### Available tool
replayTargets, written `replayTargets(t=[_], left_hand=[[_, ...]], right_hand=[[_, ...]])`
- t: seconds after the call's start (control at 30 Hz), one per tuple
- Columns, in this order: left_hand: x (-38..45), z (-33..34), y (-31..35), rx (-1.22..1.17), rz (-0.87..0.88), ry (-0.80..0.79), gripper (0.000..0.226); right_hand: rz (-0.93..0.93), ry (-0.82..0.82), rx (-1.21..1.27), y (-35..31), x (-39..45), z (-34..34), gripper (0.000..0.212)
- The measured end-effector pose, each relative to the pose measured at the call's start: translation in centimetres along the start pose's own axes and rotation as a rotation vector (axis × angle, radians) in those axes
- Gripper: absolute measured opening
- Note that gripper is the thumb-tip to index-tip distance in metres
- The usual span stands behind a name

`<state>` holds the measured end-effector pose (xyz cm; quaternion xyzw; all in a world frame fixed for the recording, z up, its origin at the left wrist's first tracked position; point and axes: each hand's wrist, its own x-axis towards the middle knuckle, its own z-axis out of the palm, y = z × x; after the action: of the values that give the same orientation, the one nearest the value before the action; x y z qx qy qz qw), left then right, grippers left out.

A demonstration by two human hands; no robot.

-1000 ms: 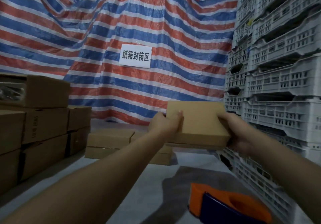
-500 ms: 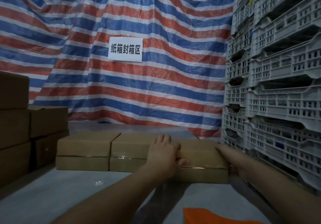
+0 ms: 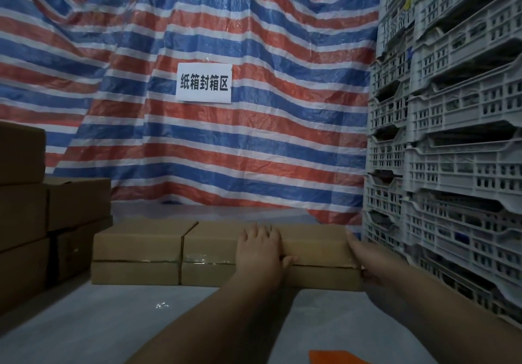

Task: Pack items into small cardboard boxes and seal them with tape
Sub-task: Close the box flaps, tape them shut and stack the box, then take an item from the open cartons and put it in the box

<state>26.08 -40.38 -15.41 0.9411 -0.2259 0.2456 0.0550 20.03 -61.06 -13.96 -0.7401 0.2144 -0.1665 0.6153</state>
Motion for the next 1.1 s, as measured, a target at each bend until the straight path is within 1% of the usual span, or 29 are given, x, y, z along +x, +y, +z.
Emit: replayTargets(t=[0.07,0.13,0.17,0.23,0.27,0.33,0.4,0.47,0.53,0.67,0.77,0.8,0.9,0.97,1.03,1.1], left_hand=[[-0.3,0.0,-0.5,0.005,0.034,0.024,0.068],[-0.9,-0.5,-1.1,-0.015,0.069,0.063,0.063],[-1.3,-1.0,-1.5,-0.037,0.077,0.096,0.059],[-2.1,-2.4,-2.3,-0.081,0.075,0.166,0.047],[-2.6,-3.2,-2.7,-0.092,0.066,0.177,0.043],[-3.8,-5.1,-3.7,-0.087,0.047,0.147,0.039],[-5.6,-6.9,-4.7,-0.070,0.064,0.124,0.034],[-7.7,-8.7,-5.3,-0.073,0.089,0.161,0.027],[-10.0,-10.7,-5.9,-0.077,0.099,0.197,0.025],[-14.9,-15.1,-7.2,-0.029,0.113,0.178,0.031],[-18.7,-18.4,-8.5,0.047,0.128,0.170,0.043],[-19.7,-19.6,-9.1,0.071,0.133,0.169,0.043],[-21.9,-23.0,-11.1,0.133,0.120,0.192,0.020],[-23.4,-25.2,-13.3,0.086,0.074,0.240,0.017],[-25.0,-27.3,-15.5,0.037,0.024,0.267,0.011],[-26.5,-28.9,-18.0,0.053,-0.043,0.286,0.010]], right_hand=[[0.000,-0.038,-0.030,-0.3,-0.5,-0.1,0.069],[-0.044,-0.025,-0.205,-1.1,-1.2,-0.7,0.068],[-0.100,-0.017,-0.306,-1.7,-1.3,-1.3,0.065],[-0.184,-0.013,-0.434,-3.3,-2.4,-2.2,0.054],[-0.206,0.002,-0.489,-4.1,-3.1,-2.6,0.055],[-0.249,0.013,-0.589,-5.7,-4.5,-2.9,0.054],[-0.307,-0.021,-0.646,-7.1,-6.1,-2.3,0.048],[-0.353,-0.038,-0.675,-8.2,-8.0,-1.1,0.050],[-0.421,-0.018,-0.713,-9.1,-10.3,0.8,0.048],[-0.616,0.038,-0.725,-10.1,-16.3,6.1,0.041],[-0.726,-0.018,-0.724,-10.6,-21.2,10.6,0.040],[-0.765,-0.038,-0.722,-10.8,-22.8,11.9,0.040],[-0.825,-0.077,-0.672,-11.9,-26.8,15.0,0.035],[-0.841,-0.079,-0.614,-12.8,-29.5,16.8,0.033],[-0.858,-0.087,-0.597,-13.6,-31.9,18.4,0.038],[-0.875,-0.115,-0.609,-14.2,-33.8,20.0,0.042]])
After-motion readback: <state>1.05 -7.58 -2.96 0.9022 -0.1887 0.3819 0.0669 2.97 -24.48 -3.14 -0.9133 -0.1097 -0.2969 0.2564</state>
